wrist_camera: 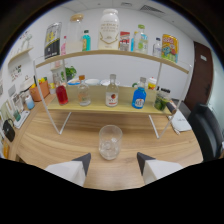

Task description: Make me a cup of Mojito.

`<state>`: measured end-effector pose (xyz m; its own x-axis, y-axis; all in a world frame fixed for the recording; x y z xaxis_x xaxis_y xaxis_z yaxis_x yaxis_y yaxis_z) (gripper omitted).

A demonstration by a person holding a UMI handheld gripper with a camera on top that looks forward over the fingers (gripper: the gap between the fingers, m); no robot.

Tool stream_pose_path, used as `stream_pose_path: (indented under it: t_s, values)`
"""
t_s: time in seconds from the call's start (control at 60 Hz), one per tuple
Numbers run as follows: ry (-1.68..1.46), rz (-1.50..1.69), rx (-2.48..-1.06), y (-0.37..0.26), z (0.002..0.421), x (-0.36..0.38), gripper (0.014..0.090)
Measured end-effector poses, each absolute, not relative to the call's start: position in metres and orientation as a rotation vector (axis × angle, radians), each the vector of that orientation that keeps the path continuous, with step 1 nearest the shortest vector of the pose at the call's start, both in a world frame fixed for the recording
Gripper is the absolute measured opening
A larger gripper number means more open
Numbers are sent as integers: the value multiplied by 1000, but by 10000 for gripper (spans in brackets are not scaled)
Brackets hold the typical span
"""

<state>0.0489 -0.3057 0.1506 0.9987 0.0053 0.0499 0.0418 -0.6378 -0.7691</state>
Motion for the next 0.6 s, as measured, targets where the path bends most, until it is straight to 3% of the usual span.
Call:
stream_pose_path:
  t_s: [0.333, 0.6]
  values:
    - [-23, -23, -2280, -332, 143, 62, 863]
    - [-19, -9, -2255, -325, 160, 139, 864]
